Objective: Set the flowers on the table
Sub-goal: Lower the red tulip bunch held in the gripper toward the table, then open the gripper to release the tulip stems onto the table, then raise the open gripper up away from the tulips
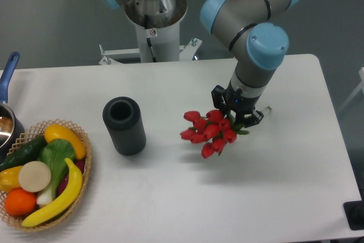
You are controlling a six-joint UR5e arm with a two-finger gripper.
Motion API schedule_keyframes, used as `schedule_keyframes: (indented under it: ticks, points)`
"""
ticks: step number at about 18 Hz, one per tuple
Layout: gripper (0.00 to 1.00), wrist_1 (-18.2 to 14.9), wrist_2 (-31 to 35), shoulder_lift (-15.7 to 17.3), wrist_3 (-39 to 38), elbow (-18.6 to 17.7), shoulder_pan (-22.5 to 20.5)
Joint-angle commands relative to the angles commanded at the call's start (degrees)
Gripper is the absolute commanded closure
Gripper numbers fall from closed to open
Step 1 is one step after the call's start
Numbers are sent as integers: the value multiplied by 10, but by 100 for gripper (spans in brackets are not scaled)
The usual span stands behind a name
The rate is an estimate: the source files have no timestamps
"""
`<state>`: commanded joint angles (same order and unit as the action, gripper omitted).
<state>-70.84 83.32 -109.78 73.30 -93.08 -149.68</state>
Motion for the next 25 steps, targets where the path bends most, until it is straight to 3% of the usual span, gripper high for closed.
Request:
schedule_keyframes:
  ticks: [1,10,18,21,25]
  points:
    - [1,1,0,0,0,0,0]
    - [0,33,4,9,4,6,-5]
    - [0,20,38,41,67,14,-67]
    - [0,1,38,47,72,25,-71]
    - [0,-68,39,47,91,70,-81]
